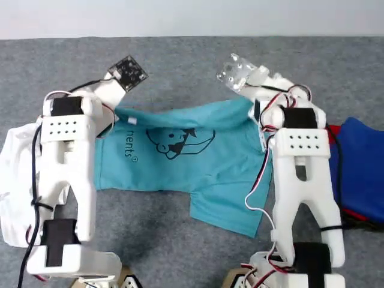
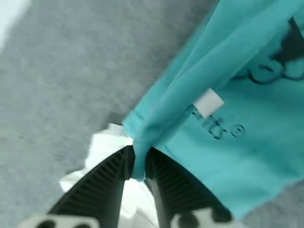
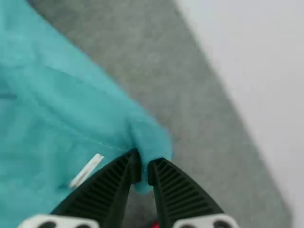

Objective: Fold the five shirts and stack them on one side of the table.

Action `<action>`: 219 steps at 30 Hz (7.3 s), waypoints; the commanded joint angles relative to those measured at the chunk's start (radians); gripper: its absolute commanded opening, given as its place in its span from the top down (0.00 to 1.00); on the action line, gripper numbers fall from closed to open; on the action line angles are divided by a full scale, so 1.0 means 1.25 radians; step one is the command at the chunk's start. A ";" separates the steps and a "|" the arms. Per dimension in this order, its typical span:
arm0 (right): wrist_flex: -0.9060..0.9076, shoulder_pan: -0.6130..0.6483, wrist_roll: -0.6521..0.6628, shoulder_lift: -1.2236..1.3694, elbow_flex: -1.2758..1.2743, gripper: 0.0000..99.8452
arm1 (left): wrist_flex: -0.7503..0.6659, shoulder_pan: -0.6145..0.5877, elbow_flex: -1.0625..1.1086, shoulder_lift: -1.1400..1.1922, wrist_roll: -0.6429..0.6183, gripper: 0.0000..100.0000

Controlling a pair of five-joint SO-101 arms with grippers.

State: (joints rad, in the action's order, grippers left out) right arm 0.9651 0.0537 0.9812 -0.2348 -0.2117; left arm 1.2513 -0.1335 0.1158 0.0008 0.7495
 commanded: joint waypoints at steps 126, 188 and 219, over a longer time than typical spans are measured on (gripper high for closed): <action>0.370 0.046 -0.435 0.476 0.355 0.99 | 0.250 -0.032 -0.493 0.460 -0.350 0.99; 0.663 -0.624 -0.383 -0.132 0.444 0.99 | 0.293 0.826 -0.279 0.414 -0.297 0.83; 0.665 -0.627 -0.385 -0.133 0.444 0.99 | 0.237 0.804 -0.350 0.554 -0.345 0.99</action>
State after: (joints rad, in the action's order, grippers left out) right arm 1.7568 -0.7181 0.4918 -0.3667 0.3391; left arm 1.5919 0.8807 -0.2846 0.7081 0.3199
